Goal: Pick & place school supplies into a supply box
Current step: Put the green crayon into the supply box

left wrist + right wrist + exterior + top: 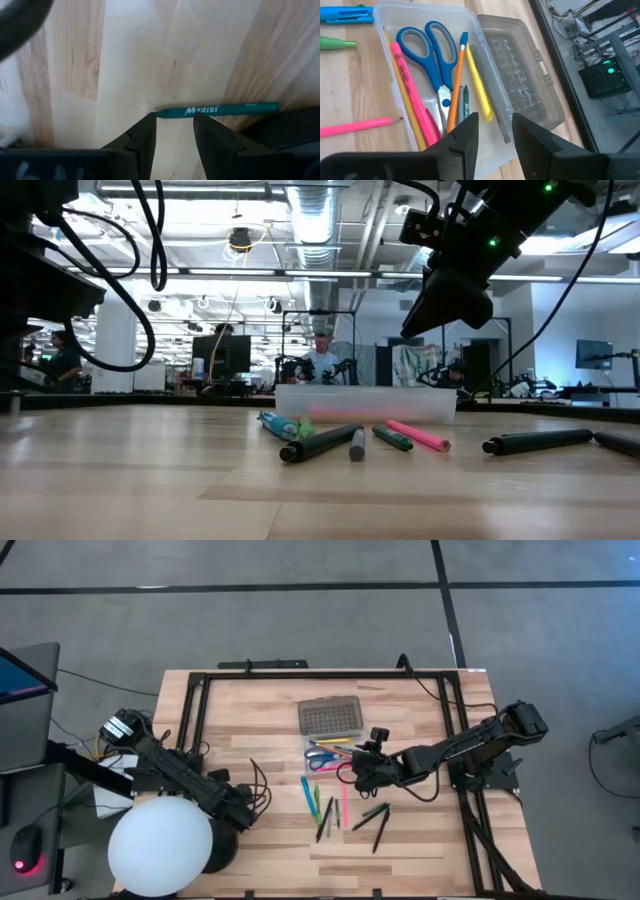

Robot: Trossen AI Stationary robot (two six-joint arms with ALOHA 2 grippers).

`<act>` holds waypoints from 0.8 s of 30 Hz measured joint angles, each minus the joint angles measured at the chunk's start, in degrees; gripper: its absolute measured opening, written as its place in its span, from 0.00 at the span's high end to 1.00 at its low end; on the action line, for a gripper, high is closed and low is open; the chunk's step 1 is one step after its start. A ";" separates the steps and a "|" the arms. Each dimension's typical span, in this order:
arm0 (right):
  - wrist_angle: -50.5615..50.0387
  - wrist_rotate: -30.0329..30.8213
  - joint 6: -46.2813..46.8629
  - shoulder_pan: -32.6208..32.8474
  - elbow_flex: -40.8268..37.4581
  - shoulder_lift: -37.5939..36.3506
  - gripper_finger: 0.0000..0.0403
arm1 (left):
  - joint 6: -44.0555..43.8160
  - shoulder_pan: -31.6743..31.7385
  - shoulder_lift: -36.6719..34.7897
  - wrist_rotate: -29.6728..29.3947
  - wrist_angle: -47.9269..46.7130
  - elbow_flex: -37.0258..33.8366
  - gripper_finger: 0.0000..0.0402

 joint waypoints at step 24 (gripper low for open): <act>0.00 -2.45 0.07 0.00 0.02 0.00 0.73 | 8.37 -3.46 0.00 -2.02 -0.47 0.00 0.69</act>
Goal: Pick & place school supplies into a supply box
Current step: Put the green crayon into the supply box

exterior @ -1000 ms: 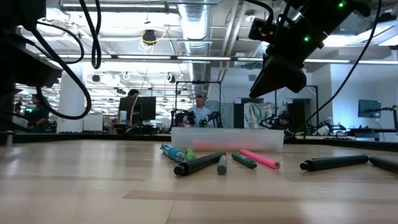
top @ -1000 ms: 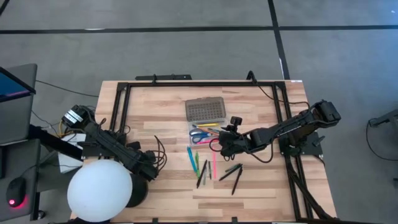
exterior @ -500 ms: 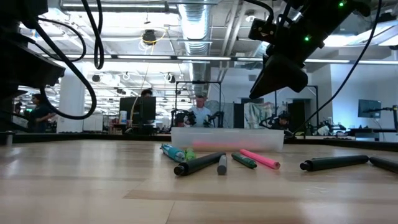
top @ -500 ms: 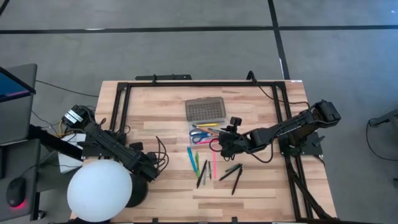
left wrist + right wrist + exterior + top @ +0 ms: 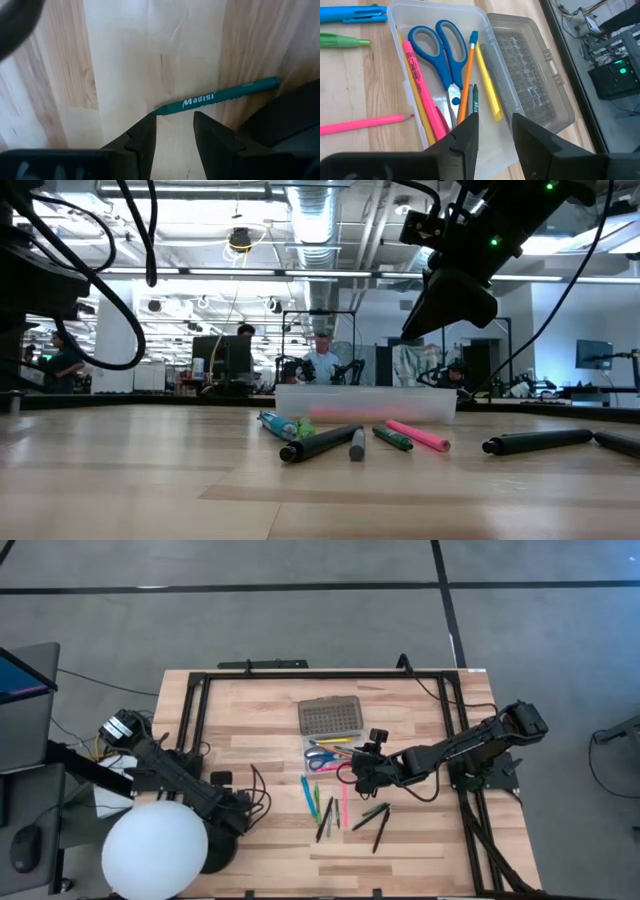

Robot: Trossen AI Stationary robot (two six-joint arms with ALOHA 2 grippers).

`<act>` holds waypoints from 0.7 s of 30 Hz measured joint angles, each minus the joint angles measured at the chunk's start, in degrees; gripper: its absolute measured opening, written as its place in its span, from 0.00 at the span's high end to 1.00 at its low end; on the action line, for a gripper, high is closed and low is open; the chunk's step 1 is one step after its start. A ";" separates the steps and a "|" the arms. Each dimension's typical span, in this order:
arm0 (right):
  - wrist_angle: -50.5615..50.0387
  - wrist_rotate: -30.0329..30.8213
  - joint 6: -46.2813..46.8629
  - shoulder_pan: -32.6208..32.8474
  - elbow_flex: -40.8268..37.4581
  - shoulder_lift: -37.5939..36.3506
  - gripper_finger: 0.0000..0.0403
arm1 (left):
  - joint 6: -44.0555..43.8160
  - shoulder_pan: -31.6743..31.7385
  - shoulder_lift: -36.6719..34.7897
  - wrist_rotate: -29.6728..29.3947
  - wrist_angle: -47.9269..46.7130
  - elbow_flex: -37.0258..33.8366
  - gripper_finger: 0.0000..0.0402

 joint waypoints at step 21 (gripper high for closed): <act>0.04 -0.02 -0.02 0.00 0.00 0.01 0.73 | -4.18 0.03 0.00 -3.79 -2.34 -0.02 0.69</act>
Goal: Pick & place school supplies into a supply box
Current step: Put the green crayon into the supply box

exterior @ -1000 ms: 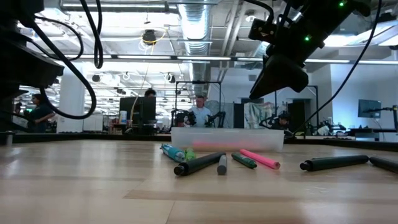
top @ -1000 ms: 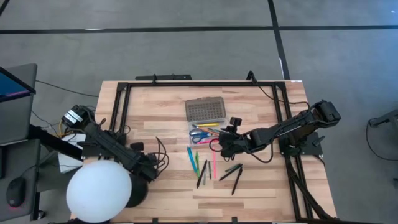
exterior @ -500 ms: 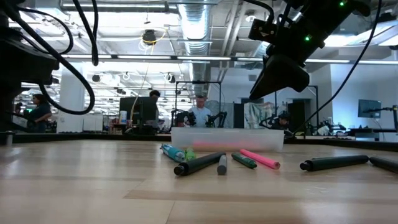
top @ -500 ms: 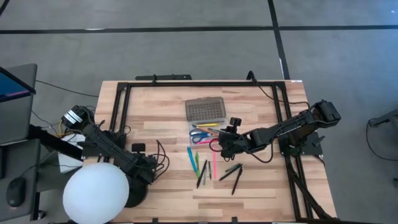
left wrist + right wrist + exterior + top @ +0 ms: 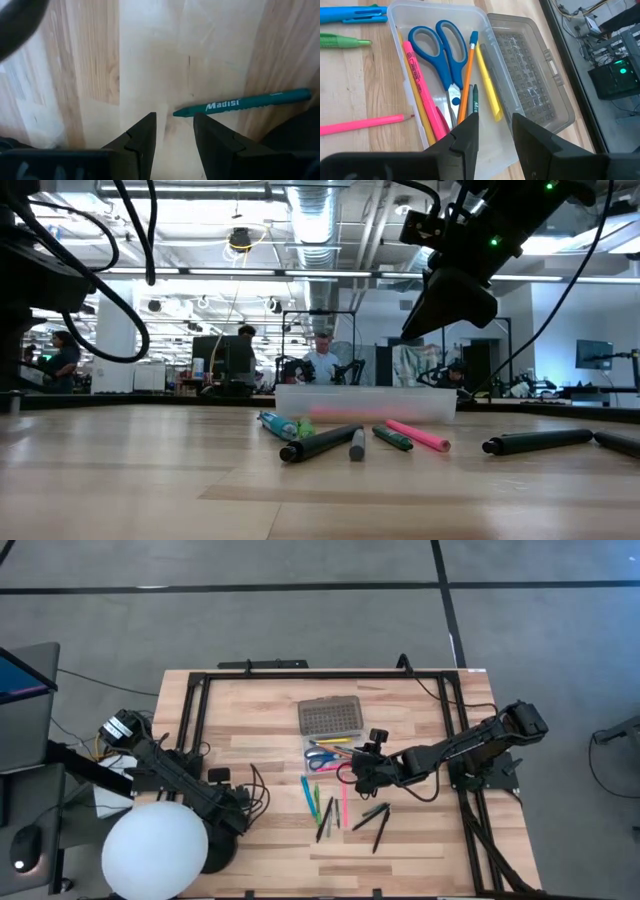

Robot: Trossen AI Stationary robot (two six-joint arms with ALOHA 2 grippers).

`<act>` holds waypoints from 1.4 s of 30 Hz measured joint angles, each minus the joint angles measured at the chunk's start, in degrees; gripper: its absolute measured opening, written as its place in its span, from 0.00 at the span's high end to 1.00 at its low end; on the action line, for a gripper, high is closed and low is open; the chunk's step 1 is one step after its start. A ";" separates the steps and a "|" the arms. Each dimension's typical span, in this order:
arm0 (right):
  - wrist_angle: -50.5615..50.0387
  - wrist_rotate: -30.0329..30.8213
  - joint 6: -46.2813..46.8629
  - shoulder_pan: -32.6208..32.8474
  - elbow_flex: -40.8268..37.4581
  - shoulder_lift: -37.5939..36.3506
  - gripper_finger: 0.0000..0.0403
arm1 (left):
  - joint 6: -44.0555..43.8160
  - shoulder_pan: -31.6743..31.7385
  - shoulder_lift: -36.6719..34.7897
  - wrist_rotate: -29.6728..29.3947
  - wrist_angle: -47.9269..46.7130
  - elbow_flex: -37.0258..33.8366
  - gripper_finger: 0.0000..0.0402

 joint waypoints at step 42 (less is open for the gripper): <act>0.46 -0.24 0.01 0.00 0.00 0.01 0.73 | -6.07 13.73 10.79 9.47 -4.18 0.26 0.69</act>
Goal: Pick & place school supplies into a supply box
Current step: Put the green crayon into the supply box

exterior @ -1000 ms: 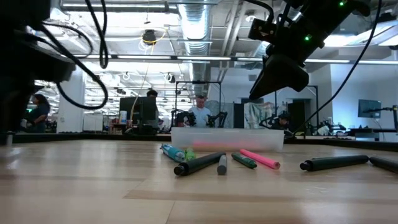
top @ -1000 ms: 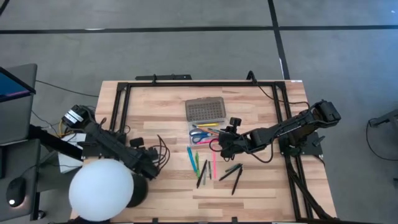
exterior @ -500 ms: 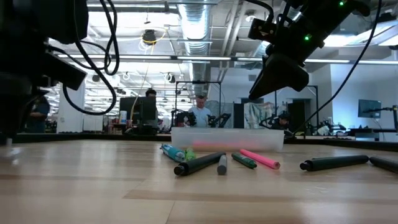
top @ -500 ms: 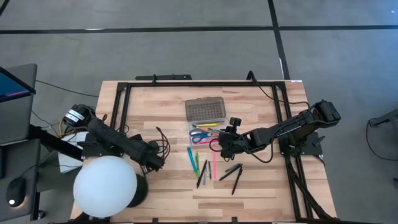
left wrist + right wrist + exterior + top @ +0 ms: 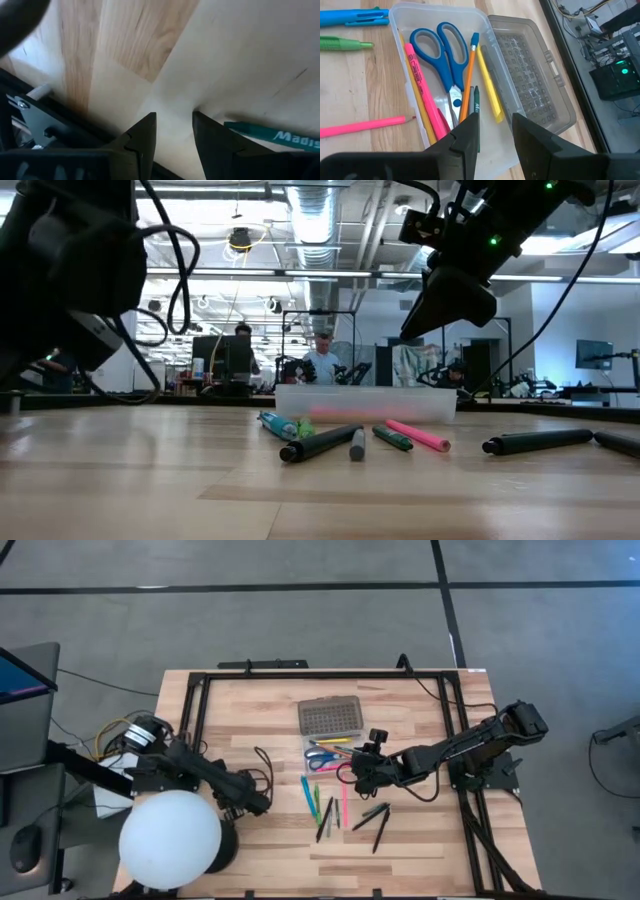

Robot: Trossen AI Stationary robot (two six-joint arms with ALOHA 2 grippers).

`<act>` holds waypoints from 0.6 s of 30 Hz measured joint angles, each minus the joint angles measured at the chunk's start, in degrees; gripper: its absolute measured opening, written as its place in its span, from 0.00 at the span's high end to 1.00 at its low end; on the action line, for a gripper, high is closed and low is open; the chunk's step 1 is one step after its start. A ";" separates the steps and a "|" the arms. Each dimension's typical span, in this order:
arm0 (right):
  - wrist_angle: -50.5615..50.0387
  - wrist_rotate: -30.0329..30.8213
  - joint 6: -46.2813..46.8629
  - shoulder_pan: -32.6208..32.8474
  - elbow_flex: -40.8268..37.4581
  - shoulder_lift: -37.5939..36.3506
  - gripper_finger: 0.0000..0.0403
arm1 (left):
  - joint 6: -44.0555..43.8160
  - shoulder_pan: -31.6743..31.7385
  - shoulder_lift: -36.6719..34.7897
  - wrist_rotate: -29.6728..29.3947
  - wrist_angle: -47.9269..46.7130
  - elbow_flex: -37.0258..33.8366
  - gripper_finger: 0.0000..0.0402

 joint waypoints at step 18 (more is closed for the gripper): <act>-0.02 -1.95 0.01 0.00 0.00 0.00 0.73 | 1.84 -0.04 0.67 4.34 2.69 0.04 0.69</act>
